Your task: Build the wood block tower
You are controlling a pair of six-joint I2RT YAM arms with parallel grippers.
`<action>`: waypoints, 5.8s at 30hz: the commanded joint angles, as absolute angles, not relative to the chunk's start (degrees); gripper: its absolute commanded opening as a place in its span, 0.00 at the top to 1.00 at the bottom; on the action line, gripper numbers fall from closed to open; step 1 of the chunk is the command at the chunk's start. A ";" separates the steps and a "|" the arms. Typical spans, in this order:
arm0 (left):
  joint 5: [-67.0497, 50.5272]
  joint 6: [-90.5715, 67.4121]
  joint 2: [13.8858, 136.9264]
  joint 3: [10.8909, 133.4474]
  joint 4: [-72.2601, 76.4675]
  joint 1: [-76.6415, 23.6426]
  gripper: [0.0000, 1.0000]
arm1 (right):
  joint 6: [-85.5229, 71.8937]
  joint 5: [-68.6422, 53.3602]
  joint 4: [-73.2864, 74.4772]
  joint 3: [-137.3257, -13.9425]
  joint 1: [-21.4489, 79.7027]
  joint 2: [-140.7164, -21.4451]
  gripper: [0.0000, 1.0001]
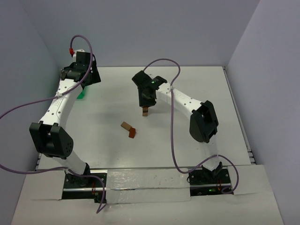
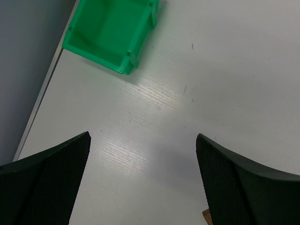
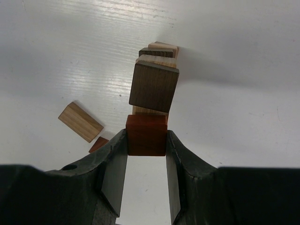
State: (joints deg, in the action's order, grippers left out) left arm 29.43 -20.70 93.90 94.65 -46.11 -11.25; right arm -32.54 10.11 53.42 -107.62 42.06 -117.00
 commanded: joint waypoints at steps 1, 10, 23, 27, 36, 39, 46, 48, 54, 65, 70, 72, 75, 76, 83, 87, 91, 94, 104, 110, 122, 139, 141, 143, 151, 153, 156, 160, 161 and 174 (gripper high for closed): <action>28.65 -21.47 94.68 97.14 -45.61 -10.99 0.01 | -32.32 11.80 52.47 -110.59 41.66 -117.90 0.73; 28.19 -21.57 95.47 97.96 -45.88 -10.93 0.01 | -32.29 12.46 52.47 -111.30 40.85 -118.74 0.70; 28.21 -21.53 95.98 98.53 -45.97 -10.99 0.01 | -31.90 10.55 52.38 -111.27 40.52 -119.26 0.58; 28.13 -21.53 96.24 98.55 -45.97 -10.99 0.01 | -31.90 10.28 52.38 -111.27 40.54 -119.27 0.56; 27.95 -21.53 96.42 98.79 -45.92 -10.99 0.01 | -31.87 10.58 52.29 -111.09 40.52 -119.27 0.46; 27.97 -21.53 96.33 98.68 -45.97 -10.99 0.01 | -31.82 10.72 52.38 -111.09 40.52 -119.20 0.37; 21.19 -17.90 95.40 98.21 -45.88 -10.97 0.01 | -30.21 8.24 51.87 -111.18 40.52 -118.19 0.06; 17.13 -14.21 94.82 97.46 -45.53 -10.97 0.01 | -29.01 5.85 51.54 -110.71 40.61 -117.15 0.01; -11.15 0.01 83.07 83.73 -36.59 -9.15 0.01 | -20.85 0.21 50.80 -107.47 40.62 -112.04 0.00; -39.76 33.11 71.82 67.79 -40.20 -7.72 0.08 | -3.58 -8.29 35.32 -80.26 40.49 -86.61 0.00; -45.42 58.79 78.28 69.49 -54.14 -10.75 0.17 | 2.40 -9.76 34.02 -71.14 36.12 -78.18 0.00; -45.20 65.38 82.99 72.36 -61.34 -12.48 0.19 | 3.31 -11.01 34.86 -69.37 33.04 -76.27 0.00; -43.46 70.86 88.58 74.89 -63.24 -14.11 0.20 | 3.24 -12.23 36.78 -68.47 29.00 -75.24 0.00; -42.87 72.16 90.00 75.10 -62.30 -14.38 0.20 | 2.94 -12.75 37.49 -68.42 26.88 -75.33 0.00; -39.81 85.09 97.79 76.11 -60.18 -17.97 0.22 | 1.40 -13.45 38.81 -66.05 19.82 -74.68 0.00; -38.35 89.37 101.26 75.92 -59.10 -20.03 0.23 | 0.46 -12.79 39.39 -65.39 18.00 -74.27 0.00; -36.29 91.60 104.16 74.71 -55.38 -21.45 0.26 | 0.88 -11.51 40.16 -64.68 16.08 -73.83 0.00; -35.42 92.82 106.20 75.50 -55.54 -21.89 0.28 | 1.14 -10.89 40.43 -64.42 15.20 -74.09 0.00; -32.46 92.29 107.28 70.58 -47.91 -24.93 0.35 | 0.97 -10.90 41.34 -65.48 11.78 -76.11 0.00; -31.46 90.97 107.84 69.73 -46.84 -25.87 0.40 | 1.14 -10.90 41.40 -66.22 11.58 -76.61 0.00; -28.11 79.21 99.69 67.35 -51.21 -25.77 1.00 | 1.15 -11.06 42.01 -68.02 11.43 -77.34 0.00; 11.60 -14.23 86.98 86.09 -38.23 -39.93 1.00 | -1.69 -12.24 42.99 -68.48 11.51 -80.49 0.00; 12.88 -19.46 91.36 91.43 -40.60 -39.99 1.00 | -1.58 -12.13 43.15 -68.73 11.51 -80.60 0.00; 13.72 -26.00 97.81 99.17 -48.98 -39.99 1.00 | -1.41 -11.61 43.75 -69.07 11.51 -80.60 0.00; 15.77 -36.20 108.10 108.87 -54.94 -41.41 1.00 | -2.27 -11.07 43.68 -69.67 10.85 -81.05 0.00; 16.91 -36.90 107.81 107.51 -53.02 -42.71 1.00 | -2.58 -11.16 43.77 -70.28 10.43 -81.28 0.00; 22.48 -37.44 109.36 106.98 -52.55 -43.87 1.00 | -3.34 -11.61 43.95 -71.65 9.94 -81.74 0.00; 26.76 -37.33 111.55 108.53 -52.32 -44.68 0.98 | -3.69 -12.04 44.59 -73.23 10.02 -82.49 0.00; 27.58 -37.32 111.97 109.35 -52.41 -44.74 0.99 | -3.72 -12.01 44.68 -73.91 10.02 -82.85 0.00; 28.56 -38.65 114.36 111.48 -53.02 -45.88 0.84 | -4.13 -11.60 44.93 -76.06 10.02 -83.08 0.00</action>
State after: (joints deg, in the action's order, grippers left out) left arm 26.70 -37.41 113.59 107.39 -53.50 -45.30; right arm -3.43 -11.66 44.66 -73.06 10.34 -83.07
